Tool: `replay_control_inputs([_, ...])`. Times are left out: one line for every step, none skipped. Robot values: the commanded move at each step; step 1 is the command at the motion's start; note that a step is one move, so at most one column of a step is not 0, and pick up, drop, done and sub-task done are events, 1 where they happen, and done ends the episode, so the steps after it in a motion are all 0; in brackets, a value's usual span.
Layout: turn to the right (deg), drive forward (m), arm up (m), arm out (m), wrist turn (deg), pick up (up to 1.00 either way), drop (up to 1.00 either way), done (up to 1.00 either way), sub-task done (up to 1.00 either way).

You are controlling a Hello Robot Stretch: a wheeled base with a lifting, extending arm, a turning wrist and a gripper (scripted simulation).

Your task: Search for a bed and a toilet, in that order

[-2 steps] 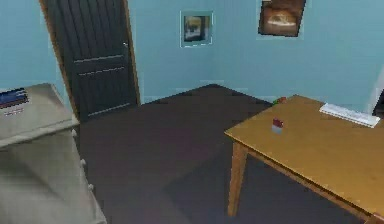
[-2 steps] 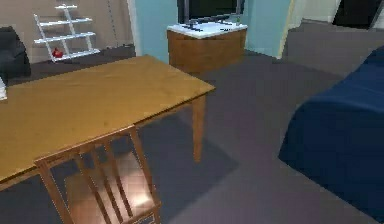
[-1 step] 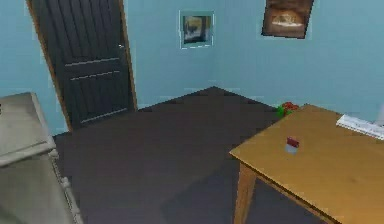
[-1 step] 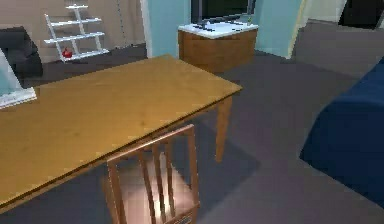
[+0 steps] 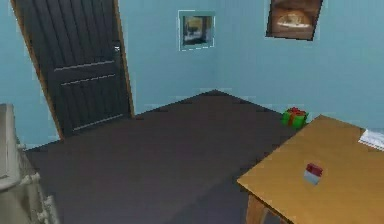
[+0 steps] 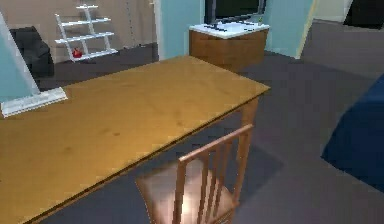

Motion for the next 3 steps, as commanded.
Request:
replay_control_inputs([-6.0,0.00,0.00,0.00,0.0,0.00,0.00,0.00,0.00])
replay_control_inputs([0.0,0.50,0.00,0.00,0.0,0.00,0.00,0.00,0.00])
replay_control_inputs([42.0,0.00,0.00,0.00,0.0,0.00,0.00,0.00,0.00])
